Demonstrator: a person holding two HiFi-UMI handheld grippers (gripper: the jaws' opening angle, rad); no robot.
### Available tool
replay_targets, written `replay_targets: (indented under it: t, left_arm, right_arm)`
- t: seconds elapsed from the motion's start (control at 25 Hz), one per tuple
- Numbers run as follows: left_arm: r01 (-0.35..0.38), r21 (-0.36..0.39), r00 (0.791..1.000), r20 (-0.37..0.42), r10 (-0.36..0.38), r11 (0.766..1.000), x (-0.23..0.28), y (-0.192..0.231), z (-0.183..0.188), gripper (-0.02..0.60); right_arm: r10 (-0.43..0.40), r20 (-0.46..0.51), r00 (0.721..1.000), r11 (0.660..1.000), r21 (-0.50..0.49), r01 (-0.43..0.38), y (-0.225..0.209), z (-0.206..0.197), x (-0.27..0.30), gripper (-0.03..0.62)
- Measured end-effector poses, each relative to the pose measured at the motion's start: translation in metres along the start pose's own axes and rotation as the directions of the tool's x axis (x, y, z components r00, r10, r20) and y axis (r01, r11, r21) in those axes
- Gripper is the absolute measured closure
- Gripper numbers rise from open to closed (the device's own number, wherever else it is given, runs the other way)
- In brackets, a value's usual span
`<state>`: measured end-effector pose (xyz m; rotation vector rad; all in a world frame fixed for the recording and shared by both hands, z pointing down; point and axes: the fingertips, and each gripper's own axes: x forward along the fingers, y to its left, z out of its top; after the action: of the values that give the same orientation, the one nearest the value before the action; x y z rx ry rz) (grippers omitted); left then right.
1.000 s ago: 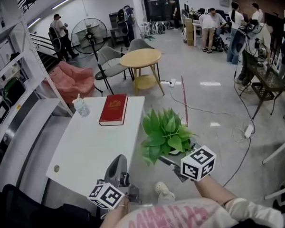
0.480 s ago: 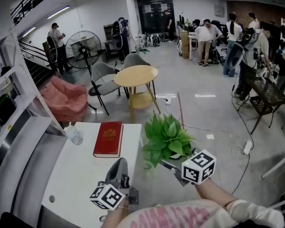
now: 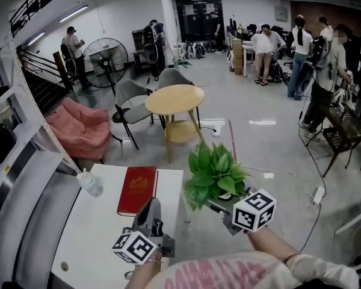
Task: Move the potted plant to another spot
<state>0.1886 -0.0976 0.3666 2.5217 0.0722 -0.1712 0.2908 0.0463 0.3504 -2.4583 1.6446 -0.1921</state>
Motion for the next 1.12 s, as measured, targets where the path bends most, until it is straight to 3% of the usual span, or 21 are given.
replay_targets:
  t: [0.28, 0.56, 0.8, 1.12]
  left_arm:
    - [-0.089, 0.025, 0.996, 0.015, 0.089, 0.996, -0.015, 0.031, 0.001, 0.578]
    - [-0.215, -0.008, 0.974, 0.072, 0.215, 0.976, -0.051, 0.065, -0.001, 0.578]
    - [-0.306, -0.029, 0.945, 0.109, 0.308, 0.952, -0.067, 0.097, 0.016, 0.579]
    - [-0.414, -0.044, 0.890, 0.193, 0.414, 0.909, -0.061, 0.138, 0.045, 0.578]
  right_arm:
    - [0.056, -0.026, 0.998, 0.998, 0.010, -0.056, 0.001, -0.014, 0.031, 0.063]
    - [0.165, -0.090, 0.982, 0.986, 0.034, -0.162, 0.018, -0.044, 0.070, 0.064]
    - [0.264, -0.144, 0.954, 0.964, 0.052, -0.259, 0.041, -0.060, 0.121, 0.064]
    - [0.381, -0.168, 0.909, 0.925, 0.065, -0.375, 0.043, -0.059, 0.197, 0.064]
